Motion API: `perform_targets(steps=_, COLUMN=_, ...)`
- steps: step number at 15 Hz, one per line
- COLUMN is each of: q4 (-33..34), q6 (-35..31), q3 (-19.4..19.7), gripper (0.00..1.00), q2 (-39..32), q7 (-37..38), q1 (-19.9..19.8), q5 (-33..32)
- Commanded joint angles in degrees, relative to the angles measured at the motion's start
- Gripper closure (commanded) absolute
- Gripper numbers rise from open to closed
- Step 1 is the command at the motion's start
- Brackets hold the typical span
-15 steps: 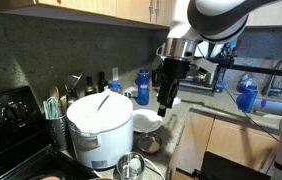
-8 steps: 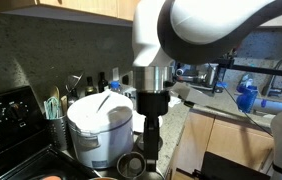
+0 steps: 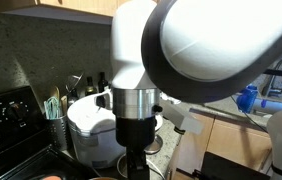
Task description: Remove the wooden spatula from the pot and place it in the cutlery holder
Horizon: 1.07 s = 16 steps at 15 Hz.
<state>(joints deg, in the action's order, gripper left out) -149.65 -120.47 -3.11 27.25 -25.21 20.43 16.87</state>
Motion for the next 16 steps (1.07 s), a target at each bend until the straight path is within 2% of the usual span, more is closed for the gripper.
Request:
perform_targets(steps=1, q4=0.1, q6=0.2, q3=-0.5, gripper=0.00, q2=0.0, q7=-0.5, q1=-0.6, q5=0.3)
perform_targets(steps=6, q4=1.6, q6=-1.2, q3=-0.6, gripper=0.00, q2=-3.0, q7=-2.9, q1=0.4, q5=0.6)
perform_targets(steps=11, q4=6.4, q6=-3.9, q3=-3.5, gripper=0.00, q2=-8.4, q7=-5.4, q1=2.4, q5=0.3)
perform_targets(steps=16, q4=13.1, q6=-4.1, q3=-7.1, gripper=0.00, q2=-14.5, q7=-4.1, q1=2.5, q5=-0.6)
